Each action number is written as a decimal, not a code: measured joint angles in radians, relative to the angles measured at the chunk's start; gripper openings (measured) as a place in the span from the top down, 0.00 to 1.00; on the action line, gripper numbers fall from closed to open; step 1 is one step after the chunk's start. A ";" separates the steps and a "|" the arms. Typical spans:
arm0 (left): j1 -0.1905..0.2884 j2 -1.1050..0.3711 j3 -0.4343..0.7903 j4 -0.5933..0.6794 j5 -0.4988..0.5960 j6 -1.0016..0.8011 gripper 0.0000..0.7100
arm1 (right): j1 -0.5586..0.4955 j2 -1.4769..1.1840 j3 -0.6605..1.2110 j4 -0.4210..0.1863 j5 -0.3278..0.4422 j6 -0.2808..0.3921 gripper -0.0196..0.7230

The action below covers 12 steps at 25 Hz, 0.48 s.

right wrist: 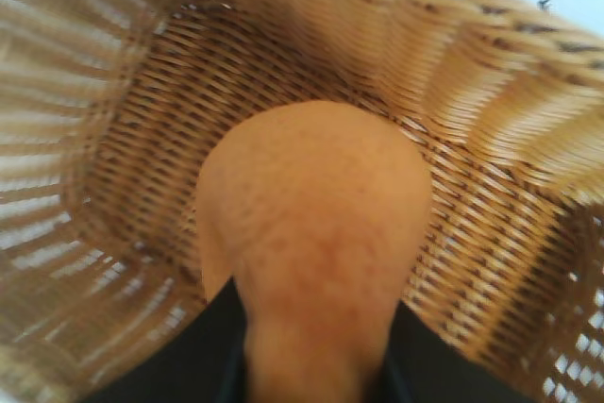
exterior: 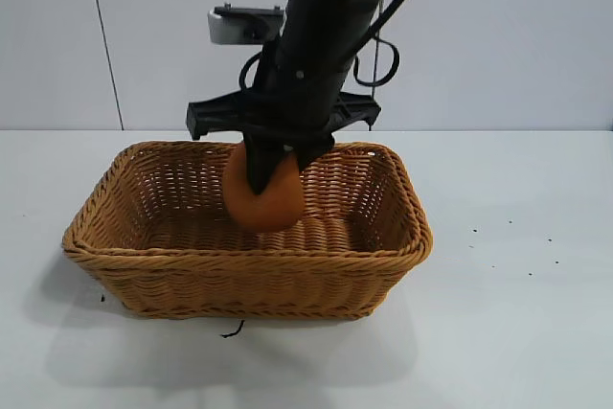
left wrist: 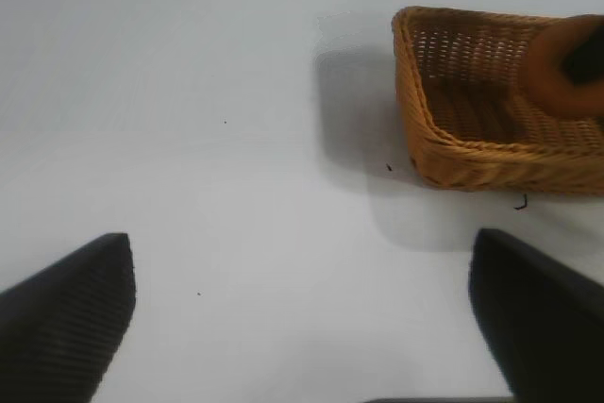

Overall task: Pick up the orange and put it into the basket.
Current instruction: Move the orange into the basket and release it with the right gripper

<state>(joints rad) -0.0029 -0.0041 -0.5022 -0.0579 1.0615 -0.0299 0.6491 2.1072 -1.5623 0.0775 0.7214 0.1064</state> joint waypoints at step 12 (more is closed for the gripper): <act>0.000 0.000 0.000 0.000 0.000 0.000 0.02 | 0.000 0.033 0.000 0.000 0.008 -0.001 0.22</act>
<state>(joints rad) -0.0029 -0.0041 -0.5022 -0.0579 1.0615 -0.0299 0.6491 2.1398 -1.5627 0.0775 0.7295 0.1053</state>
